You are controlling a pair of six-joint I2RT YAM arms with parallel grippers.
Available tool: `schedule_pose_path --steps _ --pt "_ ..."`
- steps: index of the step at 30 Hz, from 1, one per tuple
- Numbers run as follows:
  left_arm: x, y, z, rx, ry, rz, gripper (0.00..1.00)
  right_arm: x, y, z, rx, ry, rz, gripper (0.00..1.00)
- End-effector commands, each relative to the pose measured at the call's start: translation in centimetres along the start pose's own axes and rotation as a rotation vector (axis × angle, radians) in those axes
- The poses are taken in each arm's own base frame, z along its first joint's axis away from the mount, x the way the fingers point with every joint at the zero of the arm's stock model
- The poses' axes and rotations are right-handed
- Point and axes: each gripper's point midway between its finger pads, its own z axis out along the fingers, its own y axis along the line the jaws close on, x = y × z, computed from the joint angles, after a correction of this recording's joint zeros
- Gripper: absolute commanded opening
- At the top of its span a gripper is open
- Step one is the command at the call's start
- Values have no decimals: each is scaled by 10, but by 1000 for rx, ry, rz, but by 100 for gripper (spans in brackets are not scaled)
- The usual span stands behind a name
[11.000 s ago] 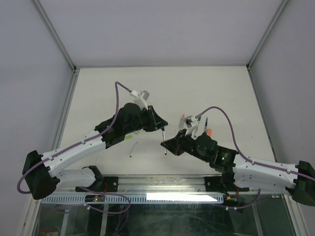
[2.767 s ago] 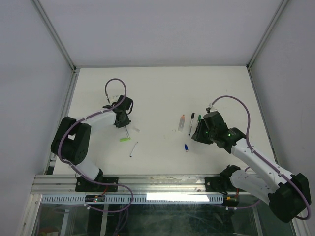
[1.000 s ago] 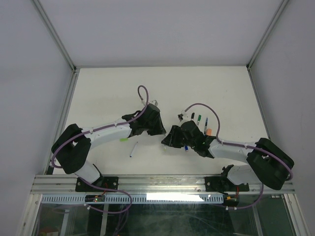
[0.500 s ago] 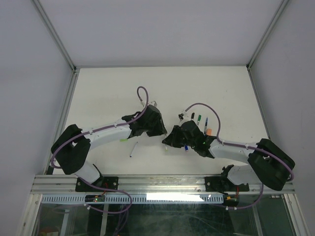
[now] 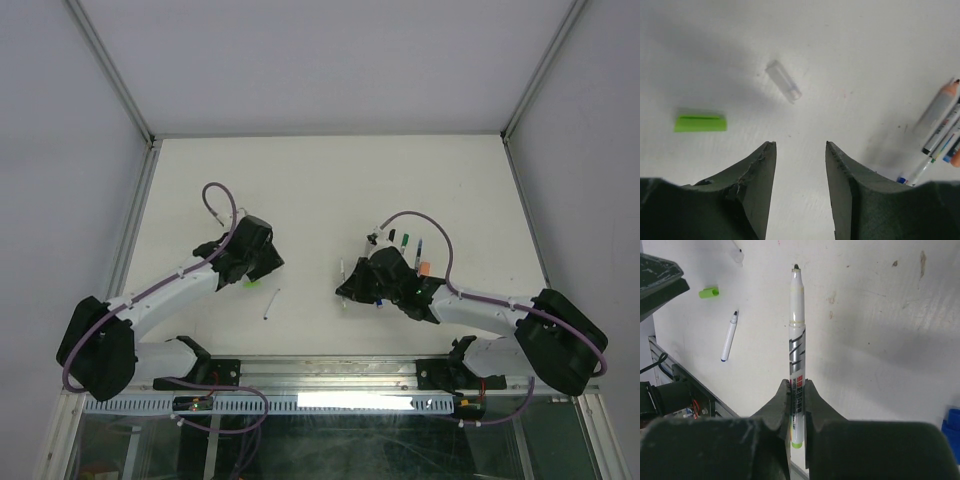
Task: Insert the pens into the pen caps
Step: Pick up the pen from the center of the board.
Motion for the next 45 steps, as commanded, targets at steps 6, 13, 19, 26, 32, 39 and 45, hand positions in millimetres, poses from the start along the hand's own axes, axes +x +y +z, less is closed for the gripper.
schedule_pose_path --steps 6,13,19,26,32,39,45 --pt "-22 59 -23 -220 -183 -245 58 -21 19 -4 -22 -57 2 0" --pt "-25 74 -23 -314 -220 -339 59 -20 17 -3 -11 -52 2 0" --pt "-24 79 -15 -351 -206 -414 60 -19 14 -3 1 -49 2 0" --pt "-24 82 0 -409 -163 -449 56 -19 14 -4 -1 -51 1 0" --pt "-13 85 14 -457 -100 -445 49 -18 11 -5 10 -51 2 0" --pt "-5 88 18 -474 -65 -444 44 -17 7 -6 20 -55 3 0" --pt "0 100 25 -513 -70 -441 38 -17 5 -7 29 -55 3 0"
